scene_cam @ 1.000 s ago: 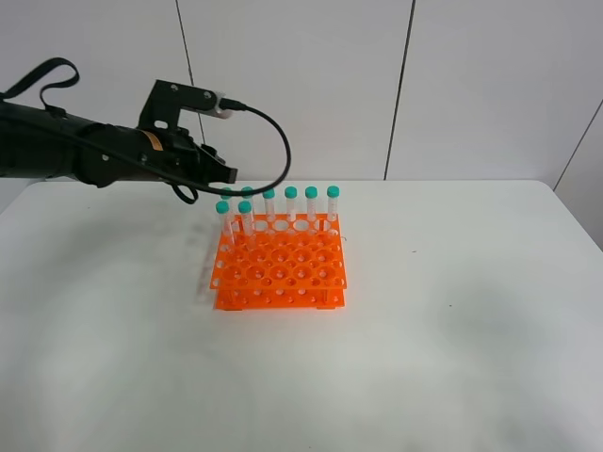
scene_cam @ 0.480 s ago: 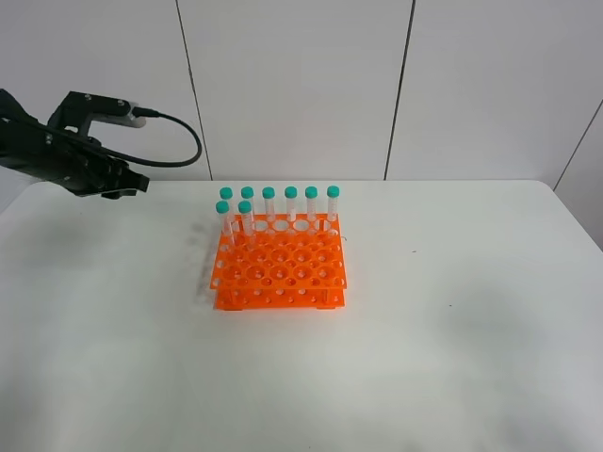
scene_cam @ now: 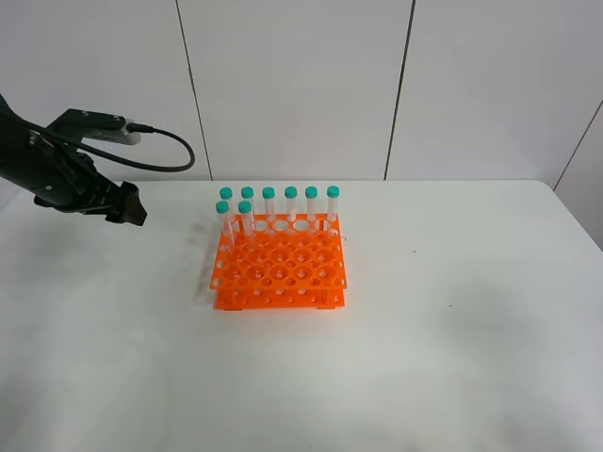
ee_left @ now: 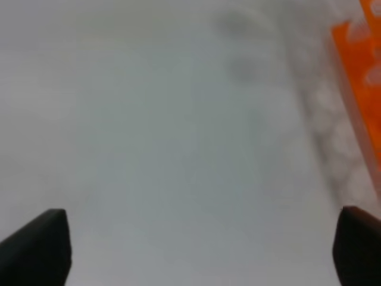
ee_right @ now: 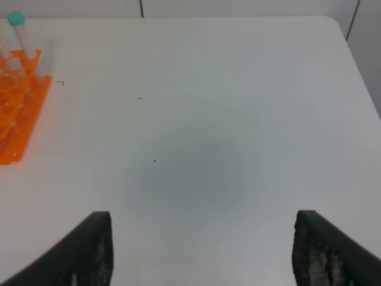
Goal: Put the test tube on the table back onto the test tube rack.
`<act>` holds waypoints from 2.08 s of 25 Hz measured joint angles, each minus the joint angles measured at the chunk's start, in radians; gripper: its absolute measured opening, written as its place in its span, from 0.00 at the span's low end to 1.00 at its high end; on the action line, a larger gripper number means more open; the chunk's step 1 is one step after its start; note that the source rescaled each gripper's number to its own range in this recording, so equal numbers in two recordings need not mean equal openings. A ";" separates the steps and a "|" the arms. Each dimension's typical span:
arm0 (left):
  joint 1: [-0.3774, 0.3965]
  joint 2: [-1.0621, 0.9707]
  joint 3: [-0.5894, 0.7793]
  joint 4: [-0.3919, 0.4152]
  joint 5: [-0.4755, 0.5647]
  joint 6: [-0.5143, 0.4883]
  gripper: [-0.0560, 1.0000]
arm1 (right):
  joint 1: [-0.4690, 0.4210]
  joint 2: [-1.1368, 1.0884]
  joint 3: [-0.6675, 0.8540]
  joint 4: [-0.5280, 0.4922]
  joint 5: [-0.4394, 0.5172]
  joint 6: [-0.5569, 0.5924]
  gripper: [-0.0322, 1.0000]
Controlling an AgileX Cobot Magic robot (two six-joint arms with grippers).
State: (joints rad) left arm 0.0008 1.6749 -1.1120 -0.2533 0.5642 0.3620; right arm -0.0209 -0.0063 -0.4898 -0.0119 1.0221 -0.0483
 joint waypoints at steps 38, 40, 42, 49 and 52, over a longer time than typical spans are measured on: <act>0.000 -1.146 0.232 0.000 0.576 -0.010 1.00 | 0.000 0.000 0.000 0.000 0.000 0.000 0.85; 0.000 -1.218 0.303 0.000 0.577 -0.010 1.00 | 0.000 0.000 0.000 0.000 0.000 0.000 0.85; 0.000 -1.287 0.376 0.000 0.577 -0.010 1.00 | 0.000 0.000 0.000 0.000 0.000 0.000 0.85; 0.000 -1.448 0.580 0.007 0.580 -0.010 1.00 | 0.000 0.000 0.000 0.000 0.000 0.000 0.85; 0.000 -1.469 0.585 0.024 0.567 -0.010 1.00 | 0.000 0.000 0.000 0.000 0.000 0.000 0.85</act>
State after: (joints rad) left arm 0.0008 0.2058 -0.5271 -0.2290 1.1309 0.3521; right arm -0.0209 -0.0063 -0.4898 -0.0119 1.0221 -0.0483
